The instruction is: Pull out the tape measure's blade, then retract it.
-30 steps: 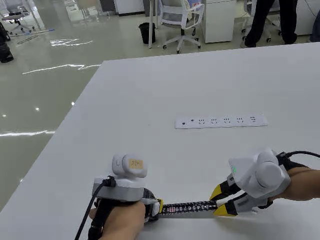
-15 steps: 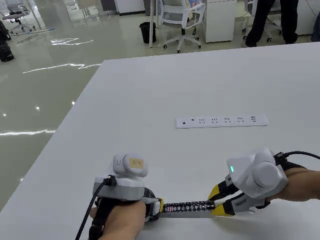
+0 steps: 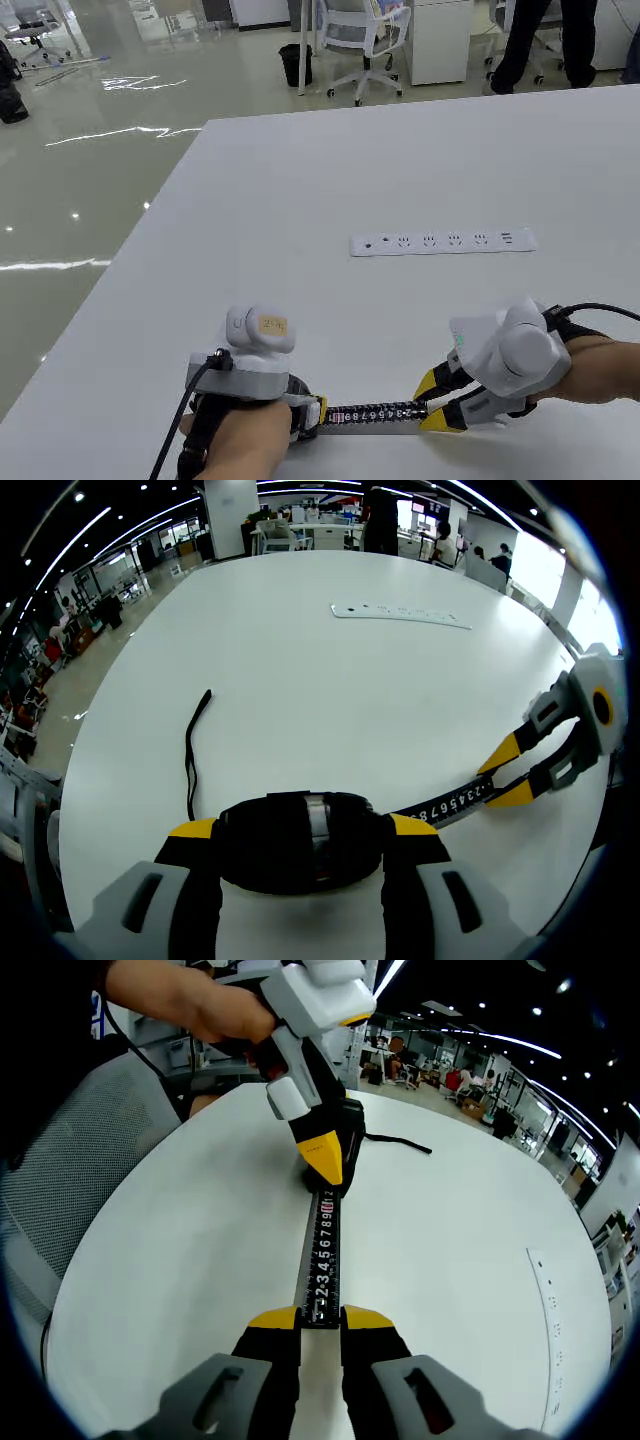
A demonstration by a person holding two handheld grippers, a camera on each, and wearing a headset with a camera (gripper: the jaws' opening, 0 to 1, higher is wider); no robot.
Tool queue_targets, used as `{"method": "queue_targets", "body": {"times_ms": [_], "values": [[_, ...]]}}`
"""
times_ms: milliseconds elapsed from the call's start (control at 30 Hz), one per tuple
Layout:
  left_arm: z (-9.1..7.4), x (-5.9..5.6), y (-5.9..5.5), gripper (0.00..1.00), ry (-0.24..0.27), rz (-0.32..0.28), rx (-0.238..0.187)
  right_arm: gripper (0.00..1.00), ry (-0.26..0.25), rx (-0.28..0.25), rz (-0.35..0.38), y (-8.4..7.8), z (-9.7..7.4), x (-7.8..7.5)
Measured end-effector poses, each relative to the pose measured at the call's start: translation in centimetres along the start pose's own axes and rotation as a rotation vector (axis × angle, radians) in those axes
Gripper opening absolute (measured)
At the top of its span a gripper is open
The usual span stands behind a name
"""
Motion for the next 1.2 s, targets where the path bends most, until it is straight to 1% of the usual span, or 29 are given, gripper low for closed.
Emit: {"method": "queue_targets", "body": {"times_ms": [733,1200], "values": [[0.0,0.0,0.0,0.61,-0.001,0.003,0.001,0.14,0.003,-0.003,-0.002,0.7,0.6,-0.2],[0.0,0.0,0.0,0.61,-0.002,0.006,0.002,0.14,0.004,-0.009,-0.003,1.4,1.2,-0.3]]}}
Point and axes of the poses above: the centre of the closed fingertips' face, and the gripper's own axes: z roughly forward along the fingers, x roughly to its left, y roughly out of its top, the point moved 10 cm from there along -z, roughly backward along the fingers, and after that the axes turned 8 degrees about x, right-handed, at the moved point
